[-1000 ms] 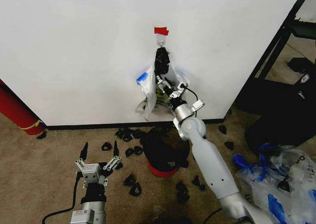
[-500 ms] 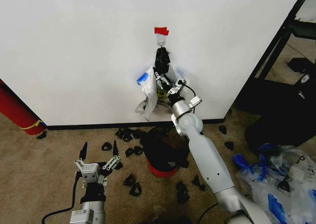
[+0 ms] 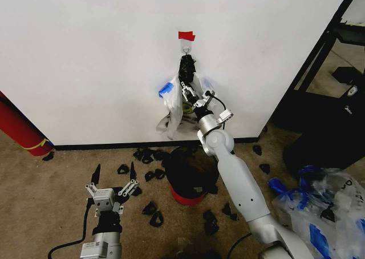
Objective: Pick up the garbage bag from the wall and place it over the trash bin.
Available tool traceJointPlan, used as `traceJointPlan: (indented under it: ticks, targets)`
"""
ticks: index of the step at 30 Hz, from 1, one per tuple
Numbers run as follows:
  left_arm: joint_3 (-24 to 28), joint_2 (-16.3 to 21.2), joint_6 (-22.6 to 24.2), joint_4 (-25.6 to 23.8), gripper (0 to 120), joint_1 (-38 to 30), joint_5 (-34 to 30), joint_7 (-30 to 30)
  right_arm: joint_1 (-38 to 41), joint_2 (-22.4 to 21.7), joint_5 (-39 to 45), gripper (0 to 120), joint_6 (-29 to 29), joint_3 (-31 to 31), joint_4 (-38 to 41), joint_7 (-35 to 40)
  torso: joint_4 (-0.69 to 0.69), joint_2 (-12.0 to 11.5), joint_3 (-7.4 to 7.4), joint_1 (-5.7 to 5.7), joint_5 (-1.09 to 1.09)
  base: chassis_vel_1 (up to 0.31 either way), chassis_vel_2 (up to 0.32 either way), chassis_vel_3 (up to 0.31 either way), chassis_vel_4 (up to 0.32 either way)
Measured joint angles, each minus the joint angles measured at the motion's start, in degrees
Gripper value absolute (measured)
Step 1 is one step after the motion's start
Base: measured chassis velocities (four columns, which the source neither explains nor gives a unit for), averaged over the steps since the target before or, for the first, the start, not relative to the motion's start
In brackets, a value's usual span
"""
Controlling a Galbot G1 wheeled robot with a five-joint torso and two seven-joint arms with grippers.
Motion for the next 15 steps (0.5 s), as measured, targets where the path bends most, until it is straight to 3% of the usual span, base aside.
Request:
traceJointPlan:
  ticks: [8,15]
  targets:
    - [0.1,0.1,0.0,-0.1,100,0.0,-0.1,0.0,0.1,0.0,-0.3,1,0.0,0.1,0.0,0.4,0.0,0.0,0.0,0.0,0.0,0.0,0.0,0.0,0.0]
    - [0.2,0.0,0.0,-0.4,100,0.1,-0.1,0.0,-0.3,-0.2,-0.6,0,0.0,0.0,0.5,0.5,0.0,0.0,0.0,0.0,0.0,0.0,0.0,0.0,0.0]
